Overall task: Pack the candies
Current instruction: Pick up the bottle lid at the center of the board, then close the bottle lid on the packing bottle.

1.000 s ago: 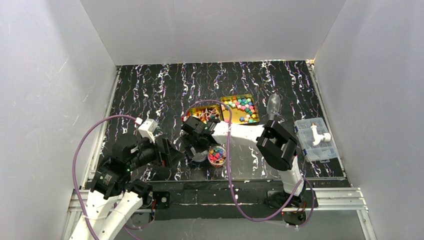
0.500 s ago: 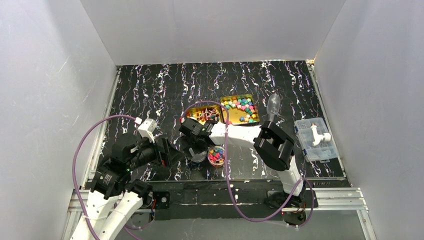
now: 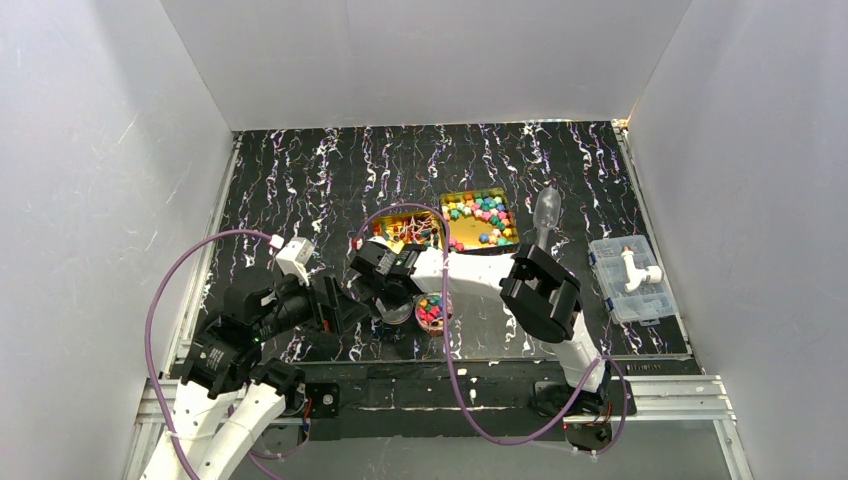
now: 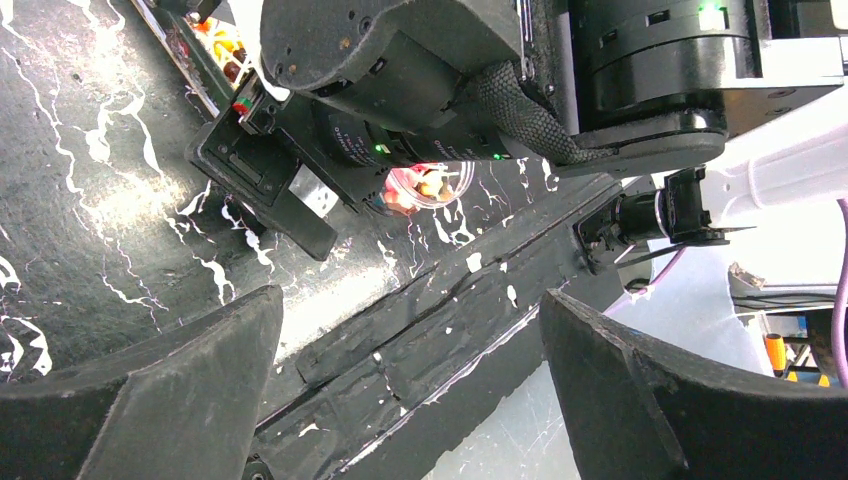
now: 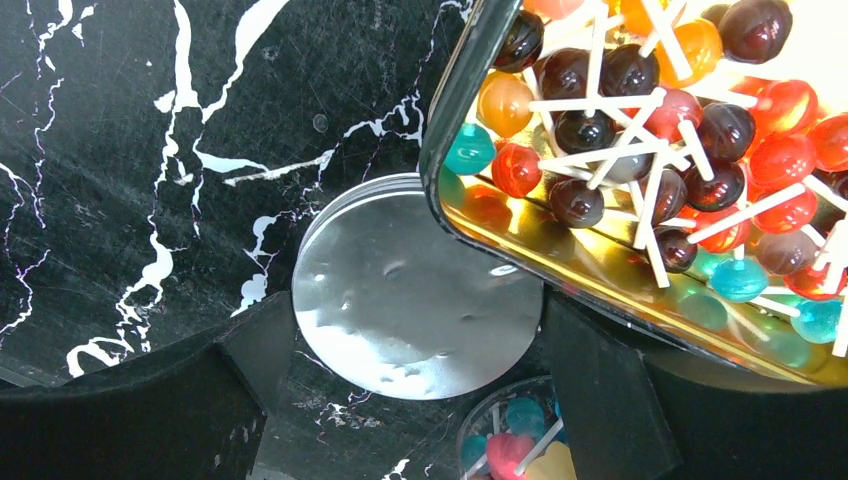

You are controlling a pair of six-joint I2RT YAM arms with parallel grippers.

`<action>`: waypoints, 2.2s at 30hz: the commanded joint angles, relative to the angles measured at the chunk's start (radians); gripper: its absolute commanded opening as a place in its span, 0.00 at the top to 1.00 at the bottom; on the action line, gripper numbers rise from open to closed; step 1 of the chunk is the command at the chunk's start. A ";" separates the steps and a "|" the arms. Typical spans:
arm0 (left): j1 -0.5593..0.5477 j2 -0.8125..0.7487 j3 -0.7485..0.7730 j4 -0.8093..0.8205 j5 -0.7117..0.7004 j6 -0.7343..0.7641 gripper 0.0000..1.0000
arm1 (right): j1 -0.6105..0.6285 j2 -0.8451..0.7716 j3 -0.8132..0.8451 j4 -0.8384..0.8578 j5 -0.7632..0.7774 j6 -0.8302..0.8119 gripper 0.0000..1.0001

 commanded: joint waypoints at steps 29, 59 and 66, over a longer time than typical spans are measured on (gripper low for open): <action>0.019 -0.017 -0.011 -0.001 -0.015 0.006 0.01 | 0.073 -0.244 -0.034 -0.080 0.047 -0.003 0.24; 0.020 -0.006 -0.011 -0.003 -0.020 0.002 0.01 | 0.046 -0.479 -0.267 -0.139 0.151 -0.014 0.21; 0.022 -0.003 -0.011 -0.003 -0.020 0.003 0.01 | 0.022 -0.474 -0.292 -0.122 0.138 -0.020 0.21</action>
